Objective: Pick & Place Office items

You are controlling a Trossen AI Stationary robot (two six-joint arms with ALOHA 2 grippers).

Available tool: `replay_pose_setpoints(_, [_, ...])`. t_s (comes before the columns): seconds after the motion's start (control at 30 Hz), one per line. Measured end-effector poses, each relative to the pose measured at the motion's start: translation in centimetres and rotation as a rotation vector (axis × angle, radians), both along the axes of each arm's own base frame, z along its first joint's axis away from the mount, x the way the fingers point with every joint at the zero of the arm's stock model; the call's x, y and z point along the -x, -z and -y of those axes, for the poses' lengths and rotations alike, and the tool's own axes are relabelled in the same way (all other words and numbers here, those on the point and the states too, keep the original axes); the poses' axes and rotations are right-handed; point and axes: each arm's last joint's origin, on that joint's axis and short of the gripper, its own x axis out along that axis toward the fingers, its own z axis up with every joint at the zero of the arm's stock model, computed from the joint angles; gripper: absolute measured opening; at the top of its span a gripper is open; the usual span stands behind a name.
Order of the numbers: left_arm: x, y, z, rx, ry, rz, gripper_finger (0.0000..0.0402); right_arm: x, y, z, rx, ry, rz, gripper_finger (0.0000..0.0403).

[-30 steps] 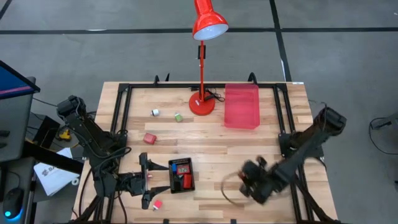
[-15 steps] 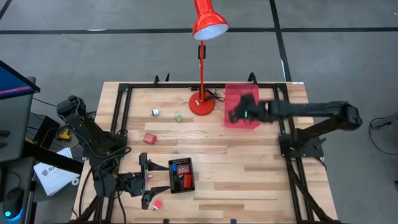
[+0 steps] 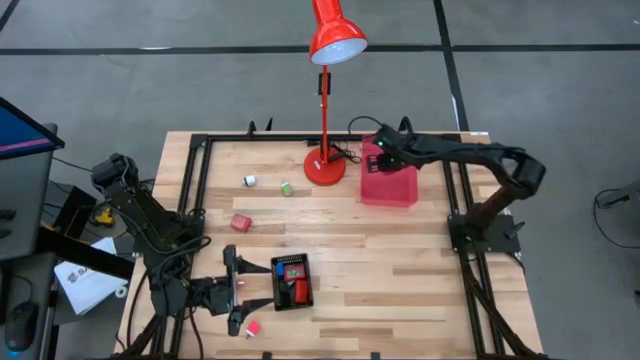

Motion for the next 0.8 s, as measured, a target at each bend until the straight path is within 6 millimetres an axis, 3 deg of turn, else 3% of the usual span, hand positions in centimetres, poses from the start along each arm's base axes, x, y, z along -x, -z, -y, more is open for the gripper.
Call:
replay_pose_setpoints(0.13, [0.0, 0.2, -0.2, -0.001, -0.071, -0.003, 0.0296, -0.4, 0.2, 0.2, 0.049, -0.042, -0.022, 0.0125])
replay_pose_setpoints(0.3, [0.1, 0.2, -0.3, 0.016, -0.101, 0.002, 0.0296, 0.4, -1.7, 0.2, 0.13, -0.032, -0.009, 0.0259])
replay_pose_setpoints(0.4, [0.1, 0.3, -0.3, 0.028, -0.114, 0.002, 0.0296, 1.0, -3.3, -0.1, 0.168, -0.043, 0.028, 0.0307])
replay_pose_setpoints(0.6, [0.3, 1.3, -0.7, 0.061, -0.185, -0.024, 0.0296, 1.7, -7.4, -2.5, 0.268, -0.121, 0.161, 0.0321])
replay_pose_setpoints(0.8, [1.0, 1.9, -2.2, 0.29, -0.171, -0.076, 0.0296, 2.3, -11.6, -8.6, 0.333, -0.311, 0.361, 0.0308])
